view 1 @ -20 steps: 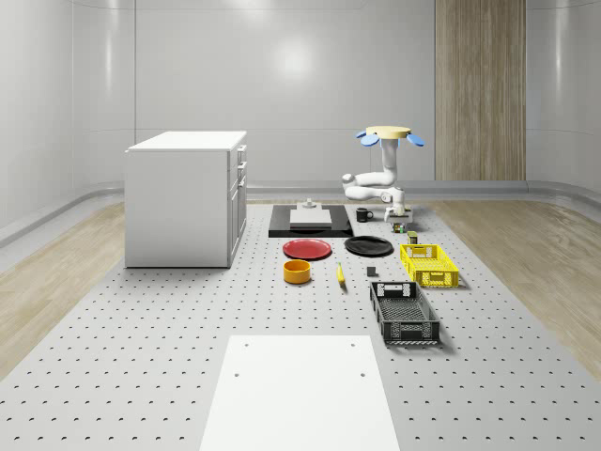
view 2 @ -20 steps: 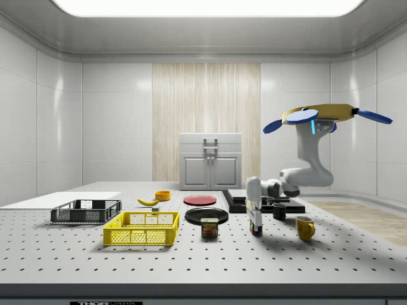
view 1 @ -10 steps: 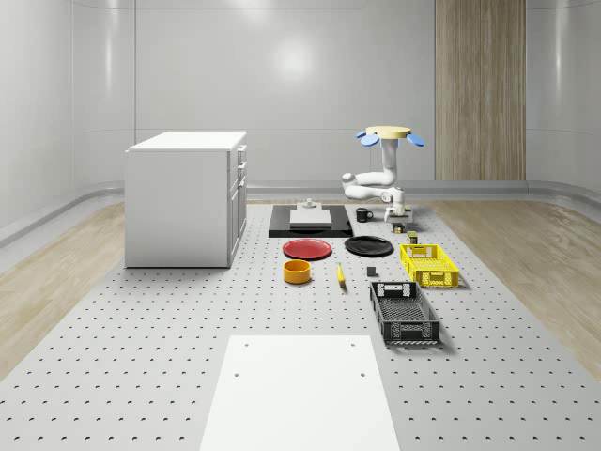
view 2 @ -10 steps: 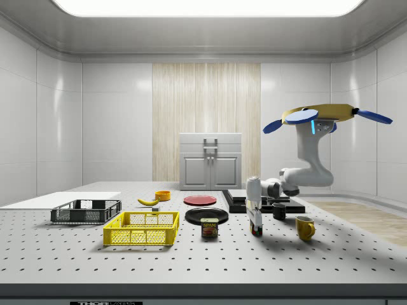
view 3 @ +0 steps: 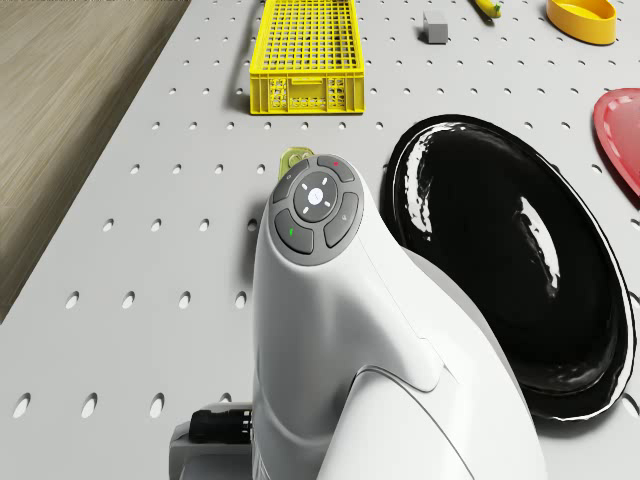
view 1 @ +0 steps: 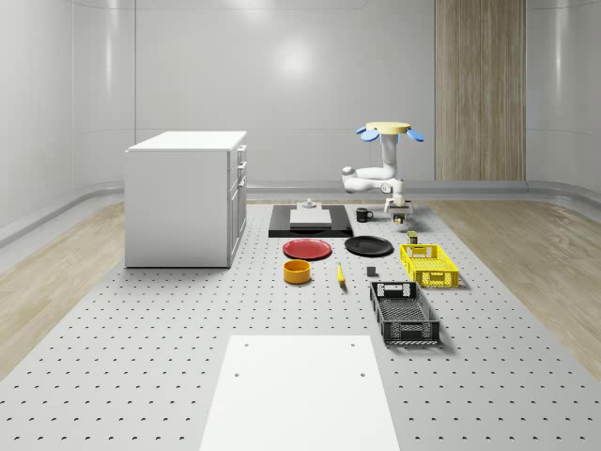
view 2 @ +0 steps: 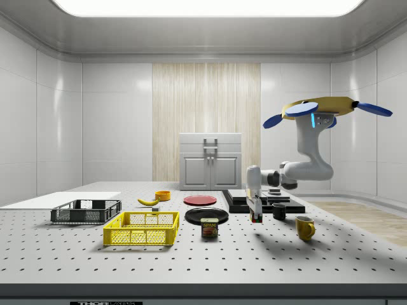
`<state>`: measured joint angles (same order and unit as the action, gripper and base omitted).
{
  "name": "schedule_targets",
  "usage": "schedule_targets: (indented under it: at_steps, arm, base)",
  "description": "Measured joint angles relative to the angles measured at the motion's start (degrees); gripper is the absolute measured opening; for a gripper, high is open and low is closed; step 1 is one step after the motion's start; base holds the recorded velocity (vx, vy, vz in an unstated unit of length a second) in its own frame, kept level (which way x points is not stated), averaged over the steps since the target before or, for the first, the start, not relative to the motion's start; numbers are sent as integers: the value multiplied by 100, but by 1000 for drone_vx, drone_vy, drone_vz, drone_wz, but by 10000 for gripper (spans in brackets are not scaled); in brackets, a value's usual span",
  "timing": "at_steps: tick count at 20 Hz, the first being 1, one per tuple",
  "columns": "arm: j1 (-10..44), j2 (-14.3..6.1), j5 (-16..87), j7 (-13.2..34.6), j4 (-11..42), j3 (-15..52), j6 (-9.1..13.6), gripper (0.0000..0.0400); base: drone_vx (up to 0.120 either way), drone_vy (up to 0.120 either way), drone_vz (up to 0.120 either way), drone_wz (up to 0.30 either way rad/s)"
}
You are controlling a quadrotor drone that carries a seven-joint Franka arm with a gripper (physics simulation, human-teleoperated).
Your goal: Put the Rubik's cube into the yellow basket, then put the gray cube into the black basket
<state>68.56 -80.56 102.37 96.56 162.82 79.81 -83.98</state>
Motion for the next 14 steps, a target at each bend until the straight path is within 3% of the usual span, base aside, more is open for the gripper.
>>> schedule_targets:
  at_steps: [4, 10, 14]
  arm:
    - [21, -64, -130, 23, 8, 116, -26, 325]
    - [43, -168, -229, 45, 9, 188, -105, 325]
    - [55, -237, -268, 56, 7, 208, -166, 325]
  base:
    - [0, 0, 120, 0]
    - [120, 0, 120, 0]
    - [120, 0, 0, 0]
